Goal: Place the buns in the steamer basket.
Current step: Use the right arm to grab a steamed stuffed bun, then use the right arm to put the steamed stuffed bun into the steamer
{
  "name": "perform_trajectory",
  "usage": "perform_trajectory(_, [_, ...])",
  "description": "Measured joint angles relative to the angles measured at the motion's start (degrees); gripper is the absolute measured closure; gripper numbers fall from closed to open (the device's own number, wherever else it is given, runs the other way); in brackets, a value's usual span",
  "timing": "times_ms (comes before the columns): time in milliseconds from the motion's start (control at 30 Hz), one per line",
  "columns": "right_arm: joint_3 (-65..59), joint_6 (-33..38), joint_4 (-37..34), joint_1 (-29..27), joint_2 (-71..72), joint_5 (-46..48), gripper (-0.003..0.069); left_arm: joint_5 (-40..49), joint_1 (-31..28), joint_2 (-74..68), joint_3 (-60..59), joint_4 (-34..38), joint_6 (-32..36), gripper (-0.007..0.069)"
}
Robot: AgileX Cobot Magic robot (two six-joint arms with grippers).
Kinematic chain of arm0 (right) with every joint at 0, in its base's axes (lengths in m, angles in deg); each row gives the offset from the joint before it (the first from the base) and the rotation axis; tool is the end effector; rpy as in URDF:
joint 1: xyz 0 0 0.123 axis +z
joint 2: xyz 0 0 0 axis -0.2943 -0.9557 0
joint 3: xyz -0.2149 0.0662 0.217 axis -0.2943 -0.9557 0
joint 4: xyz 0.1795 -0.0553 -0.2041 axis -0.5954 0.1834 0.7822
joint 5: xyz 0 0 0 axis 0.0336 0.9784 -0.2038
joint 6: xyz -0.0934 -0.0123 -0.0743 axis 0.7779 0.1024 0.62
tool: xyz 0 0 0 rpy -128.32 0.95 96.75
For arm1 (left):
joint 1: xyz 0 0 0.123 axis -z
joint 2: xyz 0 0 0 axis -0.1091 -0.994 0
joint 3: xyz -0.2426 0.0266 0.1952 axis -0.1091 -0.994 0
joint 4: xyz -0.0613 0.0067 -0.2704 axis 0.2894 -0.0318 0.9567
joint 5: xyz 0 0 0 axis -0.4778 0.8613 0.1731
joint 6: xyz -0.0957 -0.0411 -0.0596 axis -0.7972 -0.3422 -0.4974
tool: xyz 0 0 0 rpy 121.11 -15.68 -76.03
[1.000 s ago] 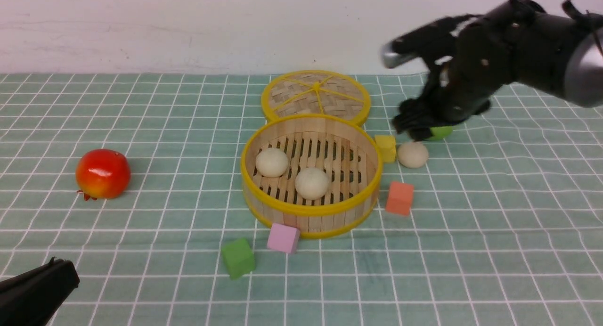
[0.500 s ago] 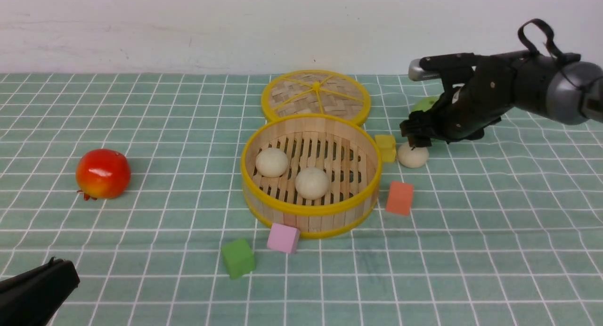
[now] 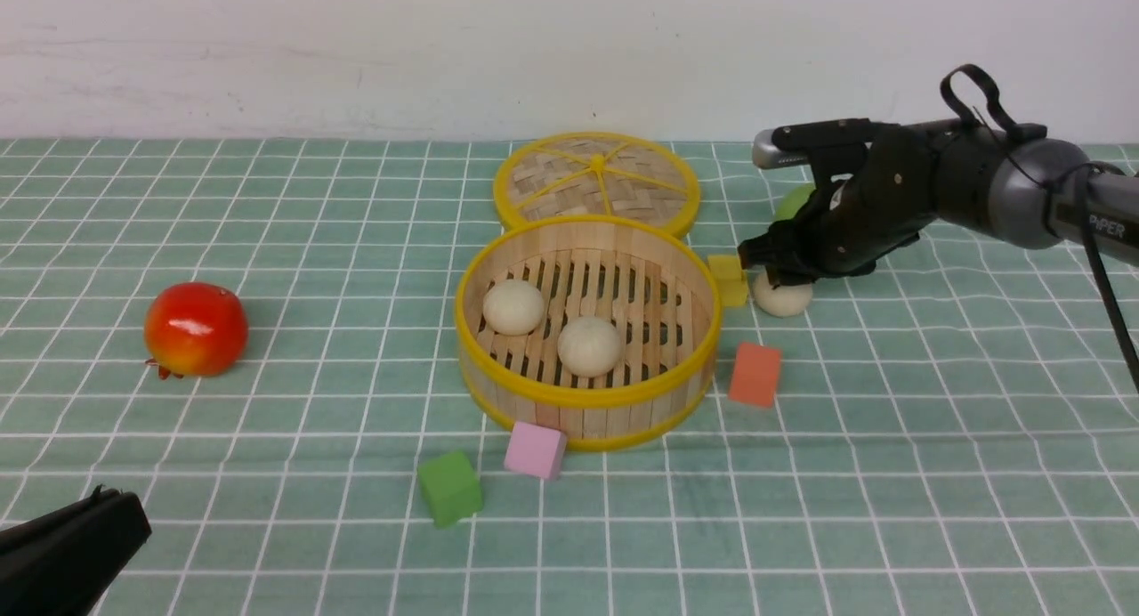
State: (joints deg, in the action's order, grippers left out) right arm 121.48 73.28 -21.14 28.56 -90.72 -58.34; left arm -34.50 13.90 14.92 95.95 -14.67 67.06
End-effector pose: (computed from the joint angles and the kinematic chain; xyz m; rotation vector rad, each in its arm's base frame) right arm 0.5510 0.1137 0.1738 -0.1527 2.4444 0.1460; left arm 0.0977 -0.0454 0.2735 0.1377 1.7082 -0.5168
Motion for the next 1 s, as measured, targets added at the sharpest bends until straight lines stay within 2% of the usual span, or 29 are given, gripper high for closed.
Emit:
perform_trajectory(67, [0.04, 0.24, 0.00, 0.00, -0.19, -0.15, 0.0451, 0.00, 0.00, 0.00, 0.00, 0.00, 0.00, 0.0592])
perform_trajectory(333, [0.11, 0.24, -0.04, 0.00, -0.74, 0.00, 0.0579, 0.00, 0.00, 0.00, 0.00, 0.00, 0.00, 0.0585])
perform_trajectory(433, [0.11, 0.24, -0.04, 0.00, -0.74, 0.00, 0.0650, 0.00, 0.00, 0.00, 0.00, 0.00, 0.00, 0.0585])
perform_trajectory(1000, [0.11, 6.20, -0.56, 0.70, 5.99, 5.13, 0.0659, 0.00, 0.00, 0.00, 0.00, 0.00, 0.00, 0.0575])
